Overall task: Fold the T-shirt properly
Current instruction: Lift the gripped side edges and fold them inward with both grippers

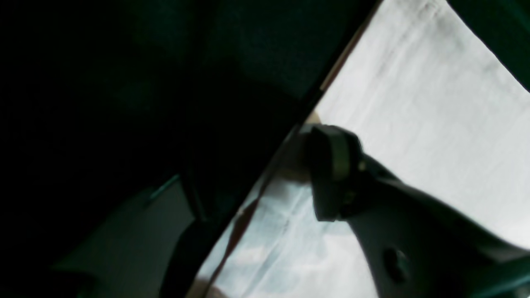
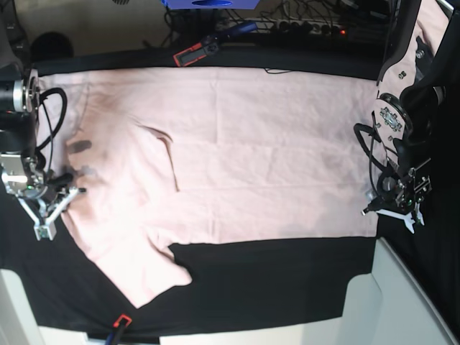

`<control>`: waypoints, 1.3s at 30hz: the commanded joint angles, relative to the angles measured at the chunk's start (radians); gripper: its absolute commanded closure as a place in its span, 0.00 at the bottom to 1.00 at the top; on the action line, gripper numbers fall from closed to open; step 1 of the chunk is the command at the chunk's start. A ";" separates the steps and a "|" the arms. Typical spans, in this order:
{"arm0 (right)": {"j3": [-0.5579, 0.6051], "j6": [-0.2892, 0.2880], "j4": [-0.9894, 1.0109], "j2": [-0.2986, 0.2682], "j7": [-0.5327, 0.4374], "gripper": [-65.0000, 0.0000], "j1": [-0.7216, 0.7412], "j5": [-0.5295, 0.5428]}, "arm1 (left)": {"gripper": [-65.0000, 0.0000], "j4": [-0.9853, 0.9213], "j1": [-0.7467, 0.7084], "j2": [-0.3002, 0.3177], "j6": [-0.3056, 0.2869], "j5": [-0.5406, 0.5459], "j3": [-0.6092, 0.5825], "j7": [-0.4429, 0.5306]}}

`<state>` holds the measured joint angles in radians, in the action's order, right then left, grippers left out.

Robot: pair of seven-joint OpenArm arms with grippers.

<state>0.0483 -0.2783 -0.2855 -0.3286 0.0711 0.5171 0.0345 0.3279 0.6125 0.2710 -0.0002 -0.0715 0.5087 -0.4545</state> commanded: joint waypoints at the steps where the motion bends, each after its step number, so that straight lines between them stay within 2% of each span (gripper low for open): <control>1: 0.003 0.003 -0.002 -0.011 0.035 0.95 0.008 -0.012 | 0.67 0.003 0.014 0.001 0.004 -0.003 -0.002 -0.030; 4: 0.003 0.001 -0.002 -0.011 0.035 0.95 0.008 -0.012 | 0.87 0.003 0.014 0.003 0.004 0.003 -0.002 -0.030; 5: 0.003 0.001 -0.002 -0.011 0.035 0.95 0.008 -0.012 | 0.88 0.003 0.014 0.003 0.004 0.005 -0.002 -0.030; 15: -0.008 0.004 -0.034 -0.010 0.028 0.95 0.010 -0.008 | 0.89 0.010 0.024 0.007 0.002 0.005 0.000 -0.031; 17: -0.009 0.006 -0.065 -0.007 0.034 0.95 0.008 -0.008 | 0.93 0.010 0.024 0.029 -0.031 0.006 0.008 -0.039; 18: -0.012 0.007 -0.070 -0.007 0.034 0.97 0.008 -0.008 | 0.98 0.010 0.025 0.032 -0.068 0.006 0.009 -0.054; 19: -0.035 0.009 -0.071 -0.005 0.035 0.99 0.008 -0.008 | 1.00 0.021 0.025 0.035 -0.110 0.006 0.009 -0.076; 21: -0.101 0.024 -0.071 -0.005 0.035 1.00 0.008 -0.008 | 1.00 0.083 0.016 0.040 -0.143 0.006 0.009 -0.115; 24: -0.167 0.034 -0.071 -0.005 0.035 1.00 0.011 -0.009 | 1.00 0.211 -0.036 0.032 -0.162 0.006 0.009 -0.168; 29: -0.181 0.035 -0.073 -0.010 0.035 1.00 0.013 -0.009 | 1.00 0.412 -0.107 0.003 -0.217 0.008 0.009 -0.257; 35: -0.184 0.035 -0.099 -0.010 0.028 1.00 0.013 -0.008 | 1.00 0.448 -0.142 -0.005 -0.225 0.009 0.009 -0.263; 39: -0.184 0.037 -0.159 -0.010 0.035 1.00 -0.002 -0.008 | 1.00 0.449 -0.167 0.014 -0.251 0.121 0.009 -0.267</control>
<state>-0.1291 -0.2588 -0.4259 -0.3157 0.1322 0.4896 0.0219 0.7551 0.4259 0.2535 -0.2584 0.0593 0.5148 -0.7300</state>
